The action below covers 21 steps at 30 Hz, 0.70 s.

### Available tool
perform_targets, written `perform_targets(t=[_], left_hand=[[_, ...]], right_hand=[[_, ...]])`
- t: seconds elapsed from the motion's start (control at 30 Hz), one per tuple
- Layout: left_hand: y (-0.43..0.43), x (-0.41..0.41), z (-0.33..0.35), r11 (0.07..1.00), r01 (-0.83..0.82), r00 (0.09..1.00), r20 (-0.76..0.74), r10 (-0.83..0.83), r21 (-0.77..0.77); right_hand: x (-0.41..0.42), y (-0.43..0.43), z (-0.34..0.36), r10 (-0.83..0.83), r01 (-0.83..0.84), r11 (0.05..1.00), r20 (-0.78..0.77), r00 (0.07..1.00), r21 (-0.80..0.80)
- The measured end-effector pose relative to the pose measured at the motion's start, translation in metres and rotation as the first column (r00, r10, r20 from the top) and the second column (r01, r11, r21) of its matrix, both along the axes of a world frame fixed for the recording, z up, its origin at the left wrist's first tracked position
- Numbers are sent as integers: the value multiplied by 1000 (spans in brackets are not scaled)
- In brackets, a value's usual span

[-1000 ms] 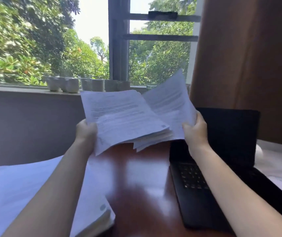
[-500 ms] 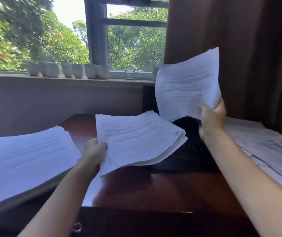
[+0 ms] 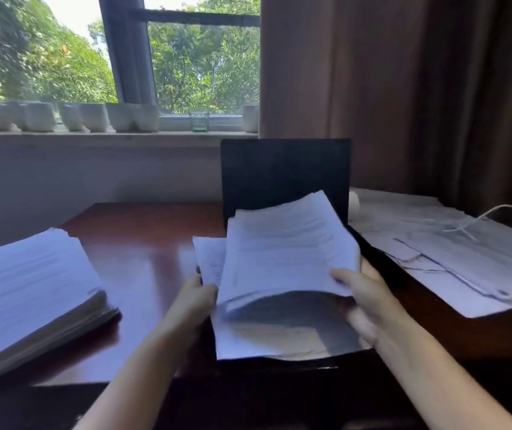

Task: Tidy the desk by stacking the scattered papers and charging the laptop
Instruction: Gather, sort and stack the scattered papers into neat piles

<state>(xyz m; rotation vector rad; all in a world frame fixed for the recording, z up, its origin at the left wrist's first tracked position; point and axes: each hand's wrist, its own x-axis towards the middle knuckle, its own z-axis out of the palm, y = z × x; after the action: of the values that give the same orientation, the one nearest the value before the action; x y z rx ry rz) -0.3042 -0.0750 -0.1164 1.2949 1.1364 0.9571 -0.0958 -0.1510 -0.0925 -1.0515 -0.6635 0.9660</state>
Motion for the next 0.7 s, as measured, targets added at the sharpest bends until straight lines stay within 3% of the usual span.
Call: perform_targets(t=[0.13, 0.23, 0.33, 0.43, 0.53, 0.6, 0.7], left_hand=[[11, 4, -5, 995, -22, 995, 92, 30, -93], [13, 6, -7, 997, 58, 998, -2, -58, -48], [10, 13, -6, 998, 38, 993, -118, -31, 51], [8, 18, -4, 982, 20, 981, -192, 17, 185], [4, 20, 2, 950, 26, 995, -102, 7, 313], [3, 22, 8, 924, 26, 999, -31, -15, 381], [1, 22, 19, 884, 39, 997, 43, -67, 466]], right_hand=[[7, -18, -22, 203, -195, 973, 56, 977, -126], [14, -25, -27, 310, -272, 937, 169, 936, -218], [22, -29, -23, 392, -309, 903, 280, 876, -300], [35, -24, -15, 346, -167, 915, 500, 794, -367], [49, -12, -9, 263, 16, 931, 701, 663, -364], [55, -3, -7, 237, 35, 936, 703, 670, -350], [62, 9, 1, 208, -67, 961, 544, 813, -266]])
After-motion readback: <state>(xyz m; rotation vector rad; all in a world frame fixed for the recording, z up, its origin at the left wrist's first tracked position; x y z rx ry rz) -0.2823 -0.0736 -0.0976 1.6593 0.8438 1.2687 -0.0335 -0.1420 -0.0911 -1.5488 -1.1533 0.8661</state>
